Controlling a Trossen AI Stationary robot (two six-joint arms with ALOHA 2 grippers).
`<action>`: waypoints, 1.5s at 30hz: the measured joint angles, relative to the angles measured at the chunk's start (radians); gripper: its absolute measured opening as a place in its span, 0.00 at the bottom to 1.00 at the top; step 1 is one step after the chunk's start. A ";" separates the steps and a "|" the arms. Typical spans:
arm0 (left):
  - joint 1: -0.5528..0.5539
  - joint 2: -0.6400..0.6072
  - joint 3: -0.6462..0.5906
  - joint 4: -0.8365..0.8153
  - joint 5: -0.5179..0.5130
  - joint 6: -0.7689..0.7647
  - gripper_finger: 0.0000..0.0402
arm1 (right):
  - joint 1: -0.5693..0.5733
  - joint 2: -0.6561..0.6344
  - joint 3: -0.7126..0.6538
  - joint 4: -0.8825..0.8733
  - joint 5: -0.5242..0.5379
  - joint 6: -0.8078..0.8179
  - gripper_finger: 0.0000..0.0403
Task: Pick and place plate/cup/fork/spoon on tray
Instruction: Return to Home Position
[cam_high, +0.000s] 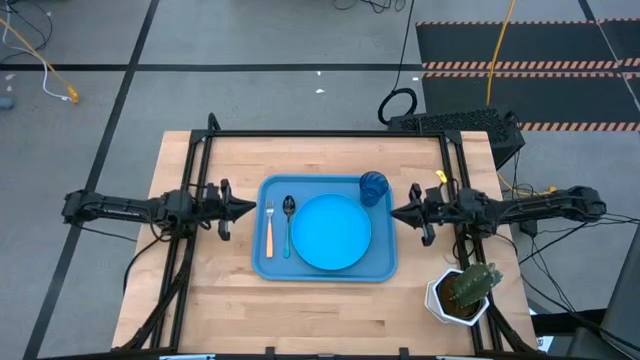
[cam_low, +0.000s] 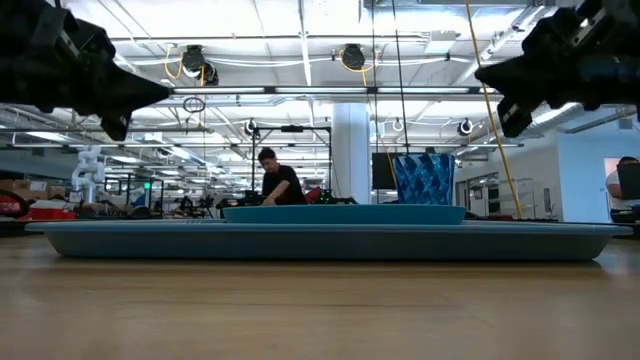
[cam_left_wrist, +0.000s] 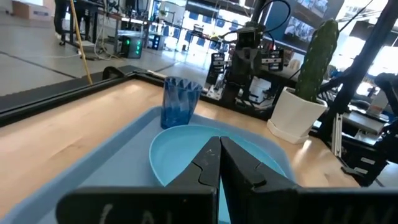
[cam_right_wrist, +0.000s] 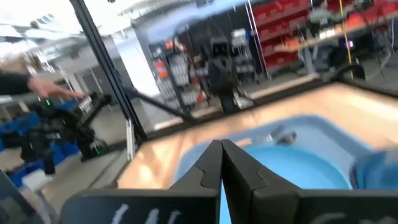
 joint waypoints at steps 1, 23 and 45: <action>0.000 -0.007 0.000 -0.011 0.000 0.000 0.02 | 0.000 -0.007 0.000 -0.029 0.000 0.000 0.00; 0.000 -0.225 0.000 -0.186 0.000 0.000 0.02 | 0.000 -0.190 0.000 -0.238 0.000 0.000 0.00; 0.000 -0.246 0.000 -0.187 0.000 0.000 0.02 | 0.000 -0.249 0.000 -0.323 0.000 0.000 0.00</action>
